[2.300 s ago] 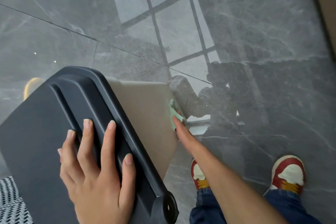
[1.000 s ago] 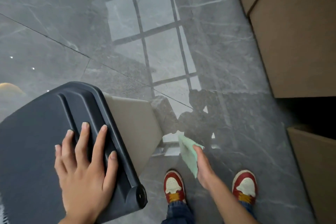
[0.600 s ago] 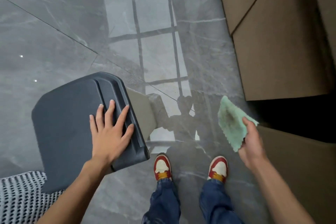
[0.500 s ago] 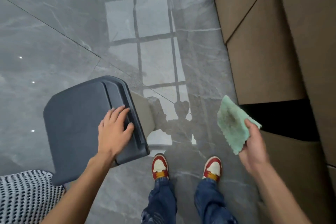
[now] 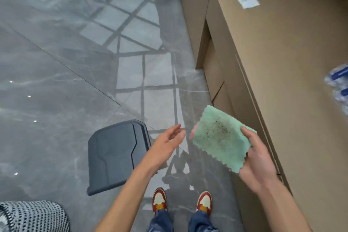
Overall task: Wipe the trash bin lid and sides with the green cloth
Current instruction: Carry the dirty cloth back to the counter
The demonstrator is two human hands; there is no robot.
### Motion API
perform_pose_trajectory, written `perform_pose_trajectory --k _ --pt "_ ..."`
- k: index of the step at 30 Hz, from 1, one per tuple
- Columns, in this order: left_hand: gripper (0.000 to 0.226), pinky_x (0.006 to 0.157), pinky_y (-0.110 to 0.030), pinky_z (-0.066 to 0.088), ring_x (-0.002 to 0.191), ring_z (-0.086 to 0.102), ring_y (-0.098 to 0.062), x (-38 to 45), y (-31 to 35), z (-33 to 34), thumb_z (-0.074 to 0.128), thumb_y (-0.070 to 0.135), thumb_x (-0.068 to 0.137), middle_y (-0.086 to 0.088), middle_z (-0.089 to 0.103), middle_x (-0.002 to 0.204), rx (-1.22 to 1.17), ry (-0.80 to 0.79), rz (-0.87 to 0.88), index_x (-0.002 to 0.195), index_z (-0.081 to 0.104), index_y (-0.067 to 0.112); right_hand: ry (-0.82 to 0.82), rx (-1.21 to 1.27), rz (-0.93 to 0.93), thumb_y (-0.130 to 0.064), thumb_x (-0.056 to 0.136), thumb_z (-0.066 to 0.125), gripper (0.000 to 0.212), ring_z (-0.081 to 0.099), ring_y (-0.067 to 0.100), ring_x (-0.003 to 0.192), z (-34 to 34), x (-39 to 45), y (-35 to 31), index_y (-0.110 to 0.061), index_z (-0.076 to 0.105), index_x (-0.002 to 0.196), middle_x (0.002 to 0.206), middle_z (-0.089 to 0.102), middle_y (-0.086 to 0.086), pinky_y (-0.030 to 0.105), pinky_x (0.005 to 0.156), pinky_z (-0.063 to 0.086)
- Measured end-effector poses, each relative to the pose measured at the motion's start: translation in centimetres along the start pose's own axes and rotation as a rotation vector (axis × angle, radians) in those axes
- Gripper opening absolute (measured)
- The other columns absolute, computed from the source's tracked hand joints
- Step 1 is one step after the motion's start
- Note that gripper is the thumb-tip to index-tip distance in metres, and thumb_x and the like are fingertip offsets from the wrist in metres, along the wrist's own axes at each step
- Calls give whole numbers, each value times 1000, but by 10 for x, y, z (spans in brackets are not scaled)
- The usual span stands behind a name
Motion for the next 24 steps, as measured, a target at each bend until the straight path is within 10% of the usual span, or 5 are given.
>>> perform_pose_trajectory --k 6,9,13,21,24 --pt "46 101 -35 45 98 64 -30 -68 131 27 52 68 88 -23 60 94 -89 -121 179 73 72 30 -154 -53 -61 -33 100 44 40 78 25 88 51 -83 -79 -13 78 111 109 78 12 35 63 64" --pt "52 90 -29 51 94 68 -36 -97 175 36 54 48 95 -31 51 79 -137 -136 273 52 61 19 -226 -45 -72 -33 99 44 43 78 25 88 64 -115 -111 -10 80 103 105 79 14 39 72 65" --pt "45 91 -47 52 81 57 -56 -116 211 49 60 39 95 -24 52 61 -196 -192 358 66 59 4 -281 -115 -74 -40 98 42 49 75 28 100 66 -135 -144 -9 78 110 115 76 15 43 92 57" --pt "46 69 -28 53 61 59 -28 -129 252 64 47 29 103 -17 54 49 -181 -68 403 84 62 -10 -490 -323 -178 -27 93 67 50 72 40 70 69 -153 -199 5 58 130 115 68 31 37 48 56" --pt "43 68 -36 51 69 53 -33 -123 262 67 50 33 101 -25 57 74 -165 7 394 94 67 -6 -509 -429 -204 -24 85 76 56 61 65 101 65 -151 -211 3 58 130 124 66 33 56 75 50"
Point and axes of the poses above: each hand's wrist, its own x-axis towards the middle knuckle, its own z-axis out of the palm, y = z × x, the point moved 9 cm from there along x, towards the middle knuckle
